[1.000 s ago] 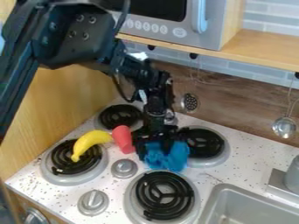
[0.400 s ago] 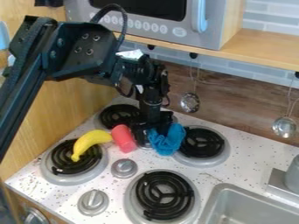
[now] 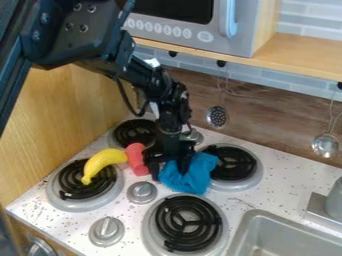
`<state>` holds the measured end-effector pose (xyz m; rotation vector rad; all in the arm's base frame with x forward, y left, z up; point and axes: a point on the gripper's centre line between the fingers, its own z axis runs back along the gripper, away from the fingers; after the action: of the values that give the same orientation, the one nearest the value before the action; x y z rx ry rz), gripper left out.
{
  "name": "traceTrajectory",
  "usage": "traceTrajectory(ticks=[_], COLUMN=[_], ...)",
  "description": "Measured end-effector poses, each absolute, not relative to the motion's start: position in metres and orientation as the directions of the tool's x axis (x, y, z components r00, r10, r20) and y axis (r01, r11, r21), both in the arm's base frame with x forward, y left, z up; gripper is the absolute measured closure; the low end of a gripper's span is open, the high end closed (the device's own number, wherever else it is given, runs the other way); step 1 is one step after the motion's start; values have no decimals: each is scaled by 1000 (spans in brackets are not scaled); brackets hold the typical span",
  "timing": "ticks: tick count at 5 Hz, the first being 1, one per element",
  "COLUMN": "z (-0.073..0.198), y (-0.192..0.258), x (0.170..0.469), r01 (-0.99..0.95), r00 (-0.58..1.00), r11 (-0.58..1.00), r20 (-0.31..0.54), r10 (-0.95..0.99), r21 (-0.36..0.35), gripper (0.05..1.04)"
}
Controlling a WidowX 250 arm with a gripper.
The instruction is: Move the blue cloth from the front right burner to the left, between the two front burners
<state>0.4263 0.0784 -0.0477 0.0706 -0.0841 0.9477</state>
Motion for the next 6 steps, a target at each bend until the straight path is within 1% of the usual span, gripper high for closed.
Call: traceTrajectory(ticks=[1, 2, 3, 4, 5, 6], z=[-43, -43, -38, -36, -42, -42], y=[71, 69, 72, 77, 91, 93], x=[405, 385, 365, 353, 326, 314], r01=[-788, -765, -742, -731, -736, -734], r00=[615, 643, 670, 682, 677, 678], r11=[615, 641, 663, 674, 659, 658], r20=[101, 120, 138, 154, 124, 116], r10=[782, 756, 730, 715, 726, 726], r21=[37, 63, 98, 112, 158, 170], gripper=[83, 83, 83, 83, 83, 83])
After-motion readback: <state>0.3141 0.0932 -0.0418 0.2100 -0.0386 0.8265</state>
